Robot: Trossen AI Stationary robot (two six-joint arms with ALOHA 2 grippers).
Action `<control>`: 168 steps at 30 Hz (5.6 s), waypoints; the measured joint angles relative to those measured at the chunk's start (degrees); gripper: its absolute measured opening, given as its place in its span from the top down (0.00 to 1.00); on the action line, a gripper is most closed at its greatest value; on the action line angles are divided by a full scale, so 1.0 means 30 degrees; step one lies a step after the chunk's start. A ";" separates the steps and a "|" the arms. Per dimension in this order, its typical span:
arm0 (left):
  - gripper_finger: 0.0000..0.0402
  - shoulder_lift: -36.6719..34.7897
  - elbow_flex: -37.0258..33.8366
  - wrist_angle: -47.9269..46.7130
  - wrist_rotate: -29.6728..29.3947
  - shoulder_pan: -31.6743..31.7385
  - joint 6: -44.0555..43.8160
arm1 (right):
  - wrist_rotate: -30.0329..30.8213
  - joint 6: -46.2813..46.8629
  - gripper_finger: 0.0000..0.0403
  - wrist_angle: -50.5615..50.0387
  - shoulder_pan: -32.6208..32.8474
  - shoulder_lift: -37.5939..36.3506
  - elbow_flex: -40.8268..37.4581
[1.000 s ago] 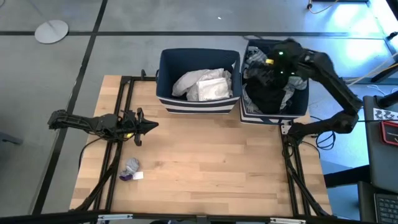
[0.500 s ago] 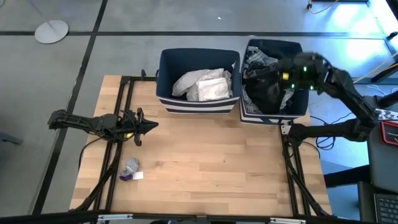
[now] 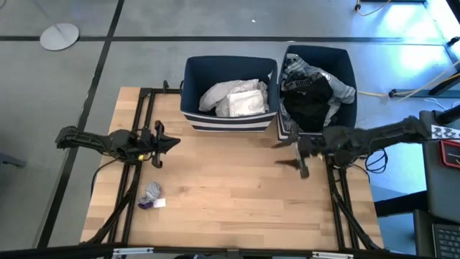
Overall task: Sort clothes
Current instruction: Put the gray socks into the left blue laundry organizer
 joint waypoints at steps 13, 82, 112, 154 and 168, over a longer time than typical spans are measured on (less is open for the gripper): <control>1.00 0.8695 0.9358 -0.6517 0.0008 -0.0436 -0.0103 | 0.2463 -0.3685 0.39 0.9234 0.2302 0.3537 -0.3515; 0.47 2.3492 1.2668 -2.0810 0.6260 -1.5256 -3.3436 | 0.2790 -0.1967 0.39 0.7550 0.2295 0.3659 -0.3487; 0.91 2.4884 1.4501 -2.0789 0.3399 -1.5094 -2.5857 | 0.3304 -0.1603 0.39 0.8932 0.2295 0.3639 -0.3479; 0.91 2.8160 1.9283 -0.4856 -0.6524 -0.9727 0.2851 | -0.3774 -0.1688 0.39 1.8345 0.2295 1.8562 0.3477; 0.91 2.8192 1.9290 -0.4696 -0.6360 -0.9071 0.2742 | -0.4403 -0.1464 0.52 1.7951 0.2310 1.8922 0.4134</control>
